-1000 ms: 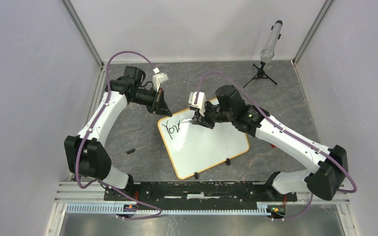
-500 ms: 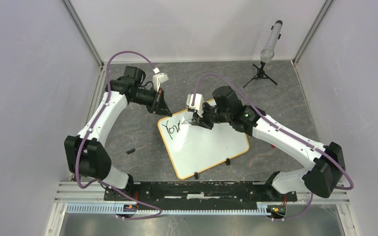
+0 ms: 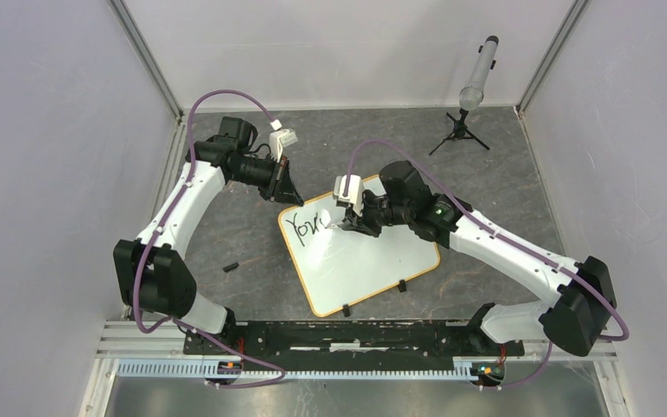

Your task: Write a sentence on the whiteboard

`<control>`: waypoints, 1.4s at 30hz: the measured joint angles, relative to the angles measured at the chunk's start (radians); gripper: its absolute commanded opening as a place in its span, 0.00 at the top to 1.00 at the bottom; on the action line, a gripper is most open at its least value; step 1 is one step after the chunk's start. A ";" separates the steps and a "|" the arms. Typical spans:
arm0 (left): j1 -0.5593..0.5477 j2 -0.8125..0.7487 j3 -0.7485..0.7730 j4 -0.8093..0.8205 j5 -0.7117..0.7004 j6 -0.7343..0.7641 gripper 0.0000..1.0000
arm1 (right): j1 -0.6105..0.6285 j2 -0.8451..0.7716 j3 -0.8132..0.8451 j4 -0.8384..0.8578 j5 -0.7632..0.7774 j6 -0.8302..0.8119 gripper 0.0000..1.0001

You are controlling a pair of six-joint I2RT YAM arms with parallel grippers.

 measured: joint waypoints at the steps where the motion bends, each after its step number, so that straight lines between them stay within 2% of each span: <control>1: 0.000 0.000 0.000 0.000 0.000 0.000 0.98 | 0.000 0.000 0.000 0.000 0.000 0.000 1.00; 16: 0.000 0.000 0.000 0.000 -0.001 0.000 0.98 | -0.027 0.027 0.060 -0.008 0.002 0.000 1.00; 42: 0.000 0.000 0.001 0.000 0.002 0.000 0.98 | -0.035 0.007 0.056 -0.038 -0.003 0.000 1.00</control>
